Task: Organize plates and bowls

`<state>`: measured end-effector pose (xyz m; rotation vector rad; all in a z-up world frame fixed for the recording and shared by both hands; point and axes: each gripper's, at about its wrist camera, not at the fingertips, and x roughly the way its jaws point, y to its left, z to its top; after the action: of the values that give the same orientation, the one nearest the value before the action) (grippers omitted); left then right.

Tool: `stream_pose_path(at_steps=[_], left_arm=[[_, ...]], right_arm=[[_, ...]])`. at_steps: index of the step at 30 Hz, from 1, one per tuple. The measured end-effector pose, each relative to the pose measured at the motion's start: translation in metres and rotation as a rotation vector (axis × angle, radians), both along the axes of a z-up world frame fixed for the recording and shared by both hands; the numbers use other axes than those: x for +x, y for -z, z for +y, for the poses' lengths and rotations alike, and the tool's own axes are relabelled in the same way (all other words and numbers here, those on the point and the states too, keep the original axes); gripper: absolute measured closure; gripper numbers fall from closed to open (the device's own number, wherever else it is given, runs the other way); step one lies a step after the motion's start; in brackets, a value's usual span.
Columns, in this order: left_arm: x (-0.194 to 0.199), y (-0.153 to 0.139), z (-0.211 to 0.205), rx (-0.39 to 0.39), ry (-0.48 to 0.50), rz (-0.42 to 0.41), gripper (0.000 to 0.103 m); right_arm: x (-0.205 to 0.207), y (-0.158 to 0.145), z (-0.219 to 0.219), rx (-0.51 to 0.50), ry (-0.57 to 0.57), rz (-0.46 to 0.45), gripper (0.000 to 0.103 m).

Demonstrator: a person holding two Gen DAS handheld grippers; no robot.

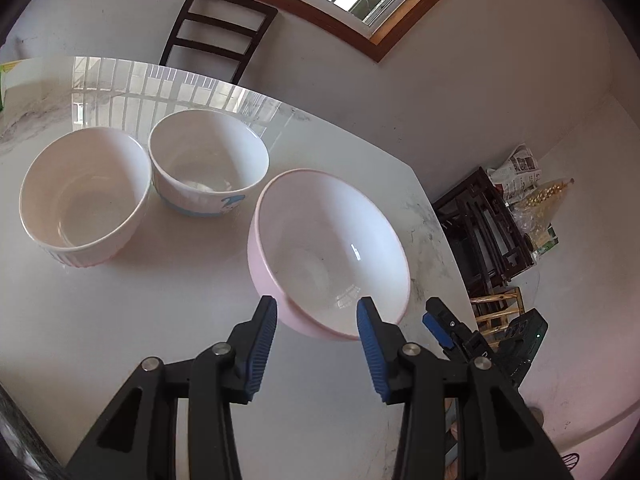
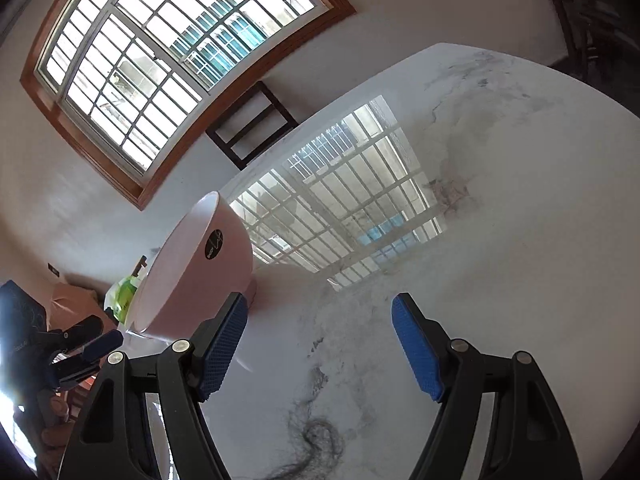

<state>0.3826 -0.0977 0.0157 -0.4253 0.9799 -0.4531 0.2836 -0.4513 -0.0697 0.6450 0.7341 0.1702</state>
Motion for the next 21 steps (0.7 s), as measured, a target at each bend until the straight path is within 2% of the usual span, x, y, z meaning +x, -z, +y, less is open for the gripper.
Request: stream_pose_path(at_steps=[3,5,7,10,13,17,19,21], left_arm=[[0.012,0.002,-0.007,0.036,0.001,-0.011,0.060],[0.019,0.004,-0.011,0.044,0.007,-0.015,0.059],[0.023,0.006,-0.014,0.052,0.000,-0.030,0.059],[0.032,0.005,-0.020,0.083,0.000,-0.049,0.059],[0.039,0.006,-0.028,0.114,0.009,-0.063,0.058],[0.044,0.006,-0.034,0.138,0.014,-0.066,0.057],[0.046,0.006,-0.037,0.140,0.023,-0.059,0.055],[0.045,0.005,-0.041,0.143,0.035,-0.054,0.053]], right_arm=[[0.006,-0.016,0.006,-0.072,0.048,-0.128,0.029],[0.011,-0.027,0.020,-0.148,0.028,-0.215,0.029],[0.017,-0.031,0.037,-0.188,-0.018,-0.249,0.028],[0.029,-0.033,0.051,-0.193,-0.088,-0.249,0.028],[0.047,-0.026,0.049,-0.142,-0.099,-0.156,0.028],[0.070,-0.012,0.044,-0.002,-0.173,-0.019,0.028],[0.085,-0.010,0.048,0.011,-0.226,0.056,0.033],[0.101,-0.008,0.050,-0.017,-0.232,0.143,0.036]])
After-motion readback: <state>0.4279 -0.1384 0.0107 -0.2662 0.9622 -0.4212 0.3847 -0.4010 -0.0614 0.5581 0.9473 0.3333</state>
